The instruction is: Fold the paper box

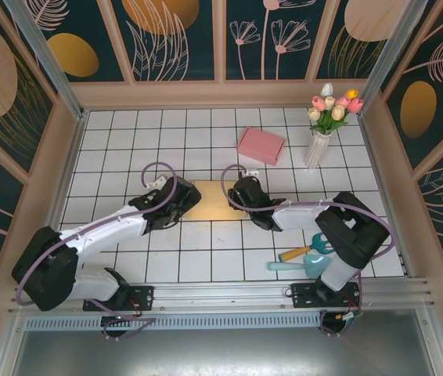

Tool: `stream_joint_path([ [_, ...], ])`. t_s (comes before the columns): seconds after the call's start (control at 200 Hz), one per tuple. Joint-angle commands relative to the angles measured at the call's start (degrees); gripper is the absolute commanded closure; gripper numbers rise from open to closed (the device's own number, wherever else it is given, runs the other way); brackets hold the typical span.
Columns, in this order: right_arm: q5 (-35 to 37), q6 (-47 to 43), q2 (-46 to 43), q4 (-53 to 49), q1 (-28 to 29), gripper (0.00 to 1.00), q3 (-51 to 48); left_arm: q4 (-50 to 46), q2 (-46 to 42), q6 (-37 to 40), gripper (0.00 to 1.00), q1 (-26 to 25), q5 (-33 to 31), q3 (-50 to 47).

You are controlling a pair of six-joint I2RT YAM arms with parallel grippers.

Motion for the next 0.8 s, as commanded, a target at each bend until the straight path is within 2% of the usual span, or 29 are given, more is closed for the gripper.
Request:
stream_joint_path([
  [0.0, -0.83, 0.60, -0.81, -1.34, 0.52, 0.49, -1.78, -2.79, 2.85, -4.26, 0.06, -0.16, 2.56, 4.13],
  [0.08, -0.90, 0.60, -1.07, -0.62, 0.52, 0.49, -2.39, -3.36, 4.82, -6.42, 0.05, -0.16, 3.38, 5.66],
  [0.11, -0.86, 0.50, -1.10, -0.53, 0.51, 0.49, -2.50, -3.71, 5.59, -7.18, 0.02, -0.15, 3.59, 6.11],
  [0.275, -0.55, 0.11, -1.00, 0.46, 0.52, 0.49, -3.26, -7.87, 9.91, -9.42, 0.01, -0.17, 3.44, 9.26],
  [0.425, -0.91, 0.06, -0.32, 1.93, 0.52, 0.49, -3.84, -7.37, 12.85, -9.43, 0.01, -0.27, 5.28, 10.42],
  [0.796, -1.26, 0.11, 2.12, 3.70, 0.52, 0.49, -4.13, -9.28, 14.72, -11.63, 0.01, -0.68, 5.74, 14.17],
])
